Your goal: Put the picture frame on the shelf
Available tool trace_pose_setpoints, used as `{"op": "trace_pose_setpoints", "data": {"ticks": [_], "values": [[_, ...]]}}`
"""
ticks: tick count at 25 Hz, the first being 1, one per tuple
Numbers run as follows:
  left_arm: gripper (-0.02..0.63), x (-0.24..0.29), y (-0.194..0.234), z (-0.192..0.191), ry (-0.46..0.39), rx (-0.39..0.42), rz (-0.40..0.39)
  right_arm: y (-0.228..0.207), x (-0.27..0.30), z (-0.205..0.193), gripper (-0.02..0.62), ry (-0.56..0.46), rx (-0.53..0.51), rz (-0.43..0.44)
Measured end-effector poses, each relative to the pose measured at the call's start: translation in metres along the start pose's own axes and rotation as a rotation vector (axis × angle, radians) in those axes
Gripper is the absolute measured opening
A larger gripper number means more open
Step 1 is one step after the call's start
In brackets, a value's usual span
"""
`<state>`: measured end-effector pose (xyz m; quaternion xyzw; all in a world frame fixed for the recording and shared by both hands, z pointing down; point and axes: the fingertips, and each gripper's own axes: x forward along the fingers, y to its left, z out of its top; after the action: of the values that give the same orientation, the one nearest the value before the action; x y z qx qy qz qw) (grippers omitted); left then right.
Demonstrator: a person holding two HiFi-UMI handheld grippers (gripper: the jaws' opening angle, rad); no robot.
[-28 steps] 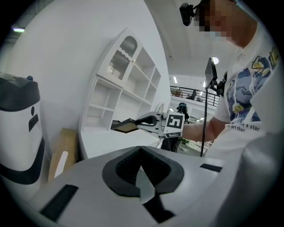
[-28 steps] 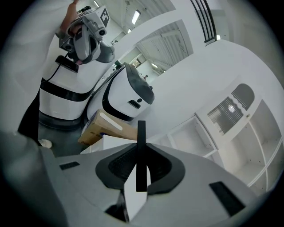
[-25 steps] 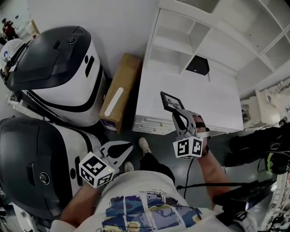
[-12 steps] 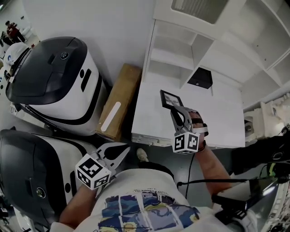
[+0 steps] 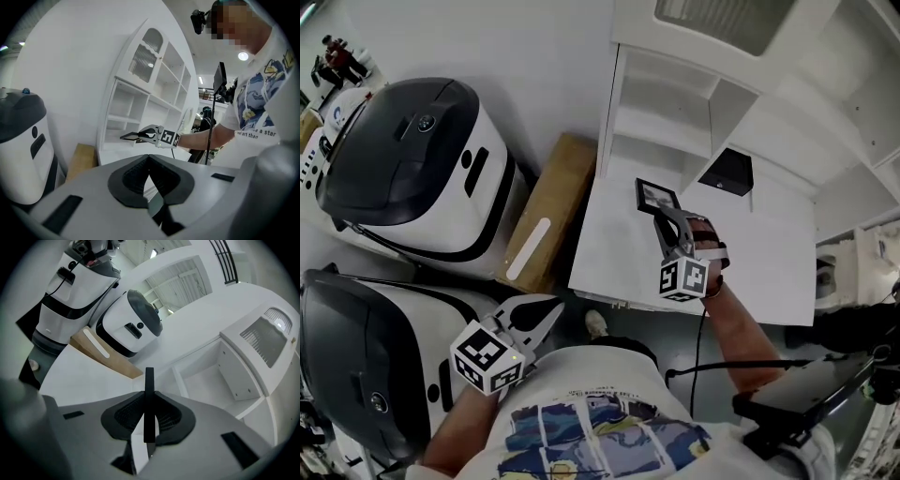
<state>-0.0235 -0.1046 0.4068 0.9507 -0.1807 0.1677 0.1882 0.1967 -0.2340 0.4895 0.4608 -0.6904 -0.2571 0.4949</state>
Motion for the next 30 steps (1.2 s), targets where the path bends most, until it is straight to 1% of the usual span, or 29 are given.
{"op": "trace_pose_setpoints", "data": {"ticks": [8, 22, 30], "values": [[0.014, 0.012, 0.014, 0.006, -0.004, -0.025, 0.076, -0.001, 0.047, -0.016, 0.081, -0.016, -0.032, 0.024], [0.014, 0.03, 0.034, 0.014, 0.001, -0.061, 0.155, 0.011, 0.119, -0.047, 0.081, 0.016, -0.068, 0.08], [0.014, 0.035, 0.042, 0.017, 0.005, -0.074, 0.188, 0.016, 0.148, -0.06, 0.081, 0.042, -0.072, 0.084]]}}
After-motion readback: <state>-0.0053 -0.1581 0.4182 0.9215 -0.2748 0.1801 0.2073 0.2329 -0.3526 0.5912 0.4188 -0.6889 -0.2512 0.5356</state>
